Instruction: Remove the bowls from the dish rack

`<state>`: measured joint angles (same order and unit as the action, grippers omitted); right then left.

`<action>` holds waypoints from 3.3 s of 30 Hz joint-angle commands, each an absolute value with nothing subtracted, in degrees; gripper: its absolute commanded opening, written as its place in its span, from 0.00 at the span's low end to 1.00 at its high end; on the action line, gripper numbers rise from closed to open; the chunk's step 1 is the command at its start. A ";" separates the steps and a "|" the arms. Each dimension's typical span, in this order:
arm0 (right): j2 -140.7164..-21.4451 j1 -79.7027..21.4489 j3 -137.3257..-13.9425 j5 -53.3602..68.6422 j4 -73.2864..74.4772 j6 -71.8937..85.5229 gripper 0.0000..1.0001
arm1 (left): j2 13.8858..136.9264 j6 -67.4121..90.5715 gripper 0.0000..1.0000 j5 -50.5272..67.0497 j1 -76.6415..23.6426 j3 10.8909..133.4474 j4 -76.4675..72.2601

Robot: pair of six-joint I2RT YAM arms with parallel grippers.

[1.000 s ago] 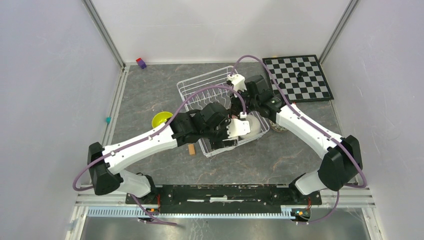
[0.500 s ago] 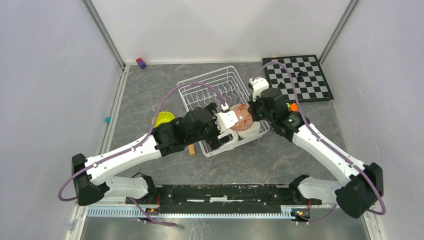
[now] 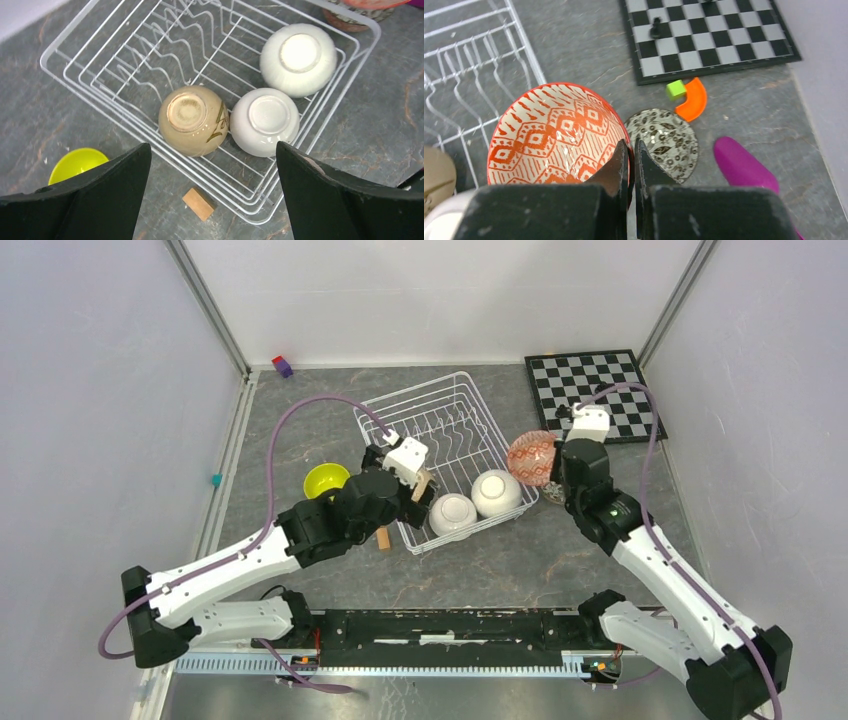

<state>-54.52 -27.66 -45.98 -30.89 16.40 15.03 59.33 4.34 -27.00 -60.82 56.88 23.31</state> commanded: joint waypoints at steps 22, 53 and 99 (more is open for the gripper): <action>-45.86 -13.49 -41.72 -45.51 16.56 35.59 0.00 | 61.39 23.95 1.00 -25.89 -58.05 54.35 23.52; -56.44 -13.33 -28.17 -38.32 0.42 43.52 0.00 | 59.38 27.35 1.00 -25.31 -58.07 50.19 22.61; -55.11 -13.18 -47.33 -24.51 15.28 20.55 0.98 | 72.74 27.18 1.00 -19.43 -57.61 61.02 28.04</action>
<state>-57.52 -13.37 -47.79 -28.80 17.63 25.78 72.42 24.69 -20.75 -58.08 58.43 27.79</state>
